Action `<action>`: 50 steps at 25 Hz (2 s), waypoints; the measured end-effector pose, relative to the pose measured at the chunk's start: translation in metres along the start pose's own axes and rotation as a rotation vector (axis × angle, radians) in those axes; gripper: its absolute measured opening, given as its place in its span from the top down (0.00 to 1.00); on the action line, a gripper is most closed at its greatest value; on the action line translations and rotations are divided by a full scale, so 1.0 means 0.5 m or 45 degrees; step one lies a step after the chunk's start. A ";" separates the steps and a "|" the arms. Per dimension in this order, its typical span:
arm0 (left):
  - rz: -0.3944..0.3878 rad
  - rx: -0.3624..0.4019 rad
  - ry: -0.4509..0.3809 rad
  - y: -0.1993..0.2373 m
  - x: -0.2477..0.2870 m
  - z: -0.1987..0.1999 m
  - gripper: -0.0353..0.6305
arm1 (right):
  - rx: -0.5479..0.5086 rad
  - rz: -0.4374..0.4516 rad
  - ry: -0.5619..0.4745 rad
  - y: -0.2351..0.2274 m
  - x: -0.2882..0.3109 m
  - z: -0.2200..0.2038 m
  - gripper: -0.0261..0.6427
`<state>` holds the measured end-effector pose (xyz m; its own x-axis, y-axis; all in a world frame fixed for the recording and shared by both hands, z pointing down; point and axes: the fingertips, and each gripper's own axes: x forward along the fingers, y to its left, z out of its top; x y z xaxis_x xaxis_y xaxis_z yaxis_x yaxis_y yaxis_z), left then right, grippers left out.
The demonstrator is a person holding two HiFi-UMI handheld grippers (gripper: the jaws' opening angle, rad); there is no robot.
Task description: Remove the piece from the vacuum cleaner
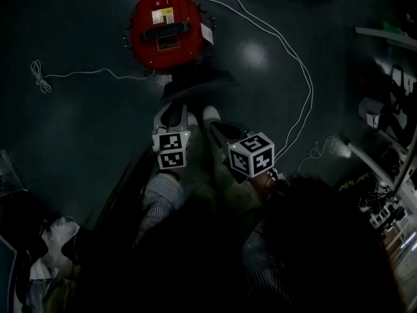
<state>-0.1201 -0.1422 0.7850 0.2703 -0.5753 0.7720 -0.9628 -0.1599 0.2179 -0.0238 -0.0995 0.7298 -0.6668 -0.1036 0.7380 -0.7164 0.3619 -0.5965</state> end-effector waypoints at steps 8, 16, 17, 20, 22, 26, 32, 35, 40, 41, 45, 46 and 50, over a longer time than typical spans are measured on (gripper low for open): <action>-0.070 0.417 0.200 0.021 0.077 -0.026 0.73 | 0.086 0.047 0.047 -0.001 0.019 -0.026 0.96; -0.176 0.580 0.409 0.003 0.106 -0.055 0.88 | 0.183 0.064 0.065 -0.007 0.018 -0.036 0.96; -0.186 0.591 0.420 0.000 0.104 -0.057 0.89 | 0.196 0.065 0.061 -0.008 0.015 -0.034 0.96; -0.224 0.621 0.445 -0.014 0.094 -0.063 0.90 | 0.208 0.055 0.044 -0.012 0.003 -0.024 0.96; -0.242 0.615 0.455 -0.021 0.089 -0.064 0.90 | 0.206 0.045 0.033 -0.016 -0.003 -0.017 0.96; -0.265 0.618 0.456 -0.045 0.077 -0.073 0.91 | 0.220 0.035 0.015 -0.026 -0.012 -0.012 0.96; -0.313 0.583 0.428 -0.091 0.059 -0.093 0.91 | 0.242 0.023 0.005 -0.035 -0.023 -0.025 0.96; -0.327 0.529 0.416 -0.114 0.052 -0.097 0.91 | 0.243 0.015 0.002 -0.035 -0.032 -0.032 0.96; -0.356 0.512 0.404 -0.154 0.038 -0.112 0.91 | 0.247 0.013 -0.009 -0.035 -0.041 -0.037 0.96; -0.351 0.502 0.395 -0.157 0.034 -0.111 0.91 | 0.245 0.011 -0.011 -0.036 -0.042 -0.037 0.96; -0.336 0.438 0.363 -0.159 0.009 -0.089 0.91 | 0.232 0.010 -0.034 -0.036 -0.057 -0.023 0.96; -0.334 0.431 0.352 -0.159 0.000 -0.079 0.91 | 0.222 0.008 -0.046 -0.034 -0.064 -0.016 0.96; -0.341 0.439 0.295 -0.171 -0.052 -0.024 0.91 | 0.149 -0.027 -0.107 -0.028 -0.110 0.021 0.96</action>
<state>-0.0449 -0.1042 0.7535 0.4641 -0.2903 0.8369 -0.7932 -0.5567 0.2467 0.0207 -0.1086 0.6943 -0.6625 -0.1888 0.7249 -0.7464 0.2487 -0.6173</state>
